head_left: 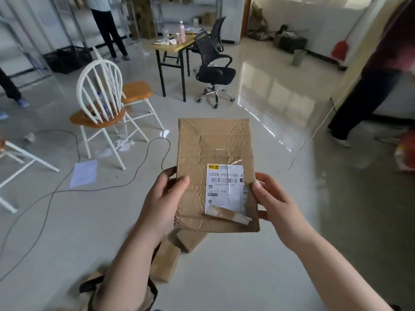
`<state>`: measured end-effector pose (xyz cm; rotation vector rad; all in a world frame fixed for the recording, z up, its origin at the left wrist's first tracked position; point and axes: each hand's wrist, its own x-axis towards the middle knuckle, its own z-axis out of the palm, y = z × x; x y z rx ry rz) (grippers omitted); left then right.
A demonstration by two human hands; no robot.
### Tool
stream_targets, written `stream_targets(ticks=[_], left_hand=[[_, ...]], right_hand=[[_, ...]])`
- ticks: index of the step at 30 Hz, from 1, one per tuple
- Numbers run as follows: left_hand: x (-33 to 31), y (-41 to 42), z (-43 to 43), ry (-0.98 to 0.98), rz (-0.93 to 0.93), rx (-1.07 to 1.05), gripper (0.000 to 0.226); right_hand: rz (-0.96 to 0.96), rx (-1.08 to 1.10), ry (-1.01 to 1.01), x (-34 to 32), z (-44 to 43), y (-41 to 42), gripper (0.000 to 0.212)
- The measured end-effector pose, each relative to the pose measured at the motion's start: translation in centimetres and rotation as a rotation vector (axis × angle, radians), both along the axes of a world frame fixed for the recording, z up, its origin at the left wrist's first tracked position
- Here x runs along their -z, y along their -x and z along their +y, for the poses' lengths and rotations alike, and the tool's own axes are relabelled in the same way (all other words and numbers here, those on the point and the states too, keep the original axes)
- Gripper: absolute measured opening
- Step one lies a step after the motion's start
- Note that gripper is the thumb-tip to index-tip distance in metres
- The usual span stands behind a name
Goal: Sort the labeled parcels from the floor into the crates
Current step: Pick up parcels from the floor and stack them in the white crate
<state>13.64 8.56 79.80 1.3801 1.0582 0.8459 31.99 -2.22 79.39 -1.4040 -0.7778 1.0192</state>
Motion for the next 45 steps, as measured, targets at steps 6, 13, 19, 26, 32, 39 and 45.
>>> stream_targets(ticks=[6,13,19,26,32,39,45], left_hand=[[-1.5,-5.7,-4.1,-0.054,-0.002,0.208,0.018],[-3.0,-15.1,-11.6,-0.09,-0.009,0.498,0.021],[-3.8,-25.3,-23.9,-0.089,-0.065,0.789,0.022],[-2.3,-37.2,-42.3,-0.114,-0.064,1.222,0.025],[-1.7,-42.1,-56.0,-0.008,-0.039,1.628,0.035],[-0.8,-46.2,-64.8,0.009,0.06,1.93,0.036],[0.8,-48.7,-72.1,-0.003,0.104,2.095,0.028]], right_hand=[[-0.008,0.199,-0.026,-1.0,-7.3,-3.4,0.025],[0.036,0.475,-0.085,-1.8,-18.7,-8.7,0.028],[0.031,0.741,-0.129,-3.6,-33.3,-13.5,0.022],[-0.014,1.223,-0.075,-3.5,-52.7,-15.6,0.019],[0.025,1.603,-0.016,-2.2,-64.4,-13.7,0.022],[0.092,1.912,0.025,-0.7,-70.1,-13.2,0.015],[0.144,2.11,0.067,0.8,-74.3,-13.0,0.017]])
